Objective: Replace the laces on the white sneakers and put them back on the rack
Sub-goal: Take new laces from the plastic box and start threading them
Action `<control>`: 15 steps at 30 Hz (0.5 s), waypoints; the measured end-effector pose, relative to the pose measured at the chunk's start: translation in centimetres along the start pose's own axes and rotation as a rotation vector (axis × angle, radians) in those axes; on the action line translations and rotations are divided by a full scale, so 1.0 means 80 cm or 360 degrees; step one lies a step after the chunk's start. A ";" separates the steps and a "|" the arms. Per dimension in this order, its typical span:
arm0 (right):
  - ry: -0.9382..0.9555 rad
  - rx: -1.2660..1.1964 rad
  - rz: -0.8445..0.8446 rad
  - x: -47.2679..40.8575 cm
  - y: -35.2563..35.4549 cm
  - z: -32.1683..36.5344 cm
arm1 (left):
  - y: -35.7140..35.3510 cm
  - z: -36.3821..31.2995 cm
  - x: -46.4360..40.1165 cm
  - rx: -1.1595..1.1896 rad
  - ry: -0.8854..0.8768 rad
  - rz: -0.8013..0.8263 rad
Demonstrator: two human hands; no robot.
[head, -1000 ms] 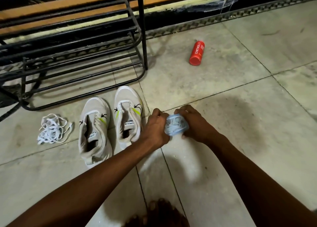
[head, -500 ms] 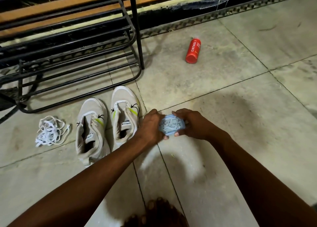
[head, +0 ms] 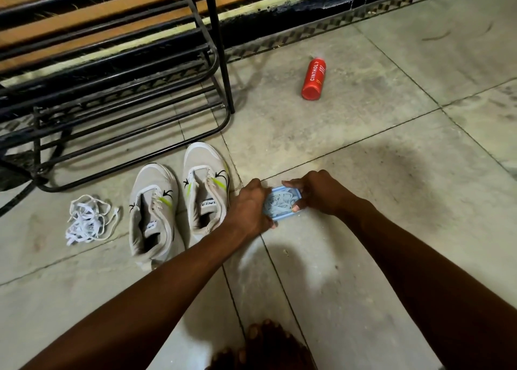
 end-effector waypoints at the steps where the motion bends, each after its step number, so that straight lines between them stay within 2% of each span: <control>1: -0.0011 0.0005 0.0002 -0.001 0.000 0.000 | -0.001 -0.001 0.002 -0.0044 -0.0019 0.0003; 5: 0.0007 -0.0036 0.0019 0.008 -0.005 0.009 | 0.002 -0.015 0.005 -0.0410 -0.0123 -0.0047; 8: -0.0010 -0.0273 -0.0028 0.028 -0.010 0.019 | 0.008 -0.015 0.010 -0.0079 -0.0132 -0.0038; 12: 0.0037 -0.0651 -0.0272 0.049 0.003 0.035 | 0.054 0.004 0.030 0.0400 -0.0075 -0.0212; 15: 0.0091 -0.0999 -0.0384 0.056 0.014 0.063 | 0.087 0.037 0.041 0.0815 0.0151 -0.0412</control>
Point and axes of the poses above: each hand's wrist, its own x-axis away from the middle knuckle, its own y-axis out of the back of the hand, z = x × y, the point moved 7 cm from there along -x, towards the middle knuckle, and after that the axes turned 8 degrees about -x, right-handed, at the moved point
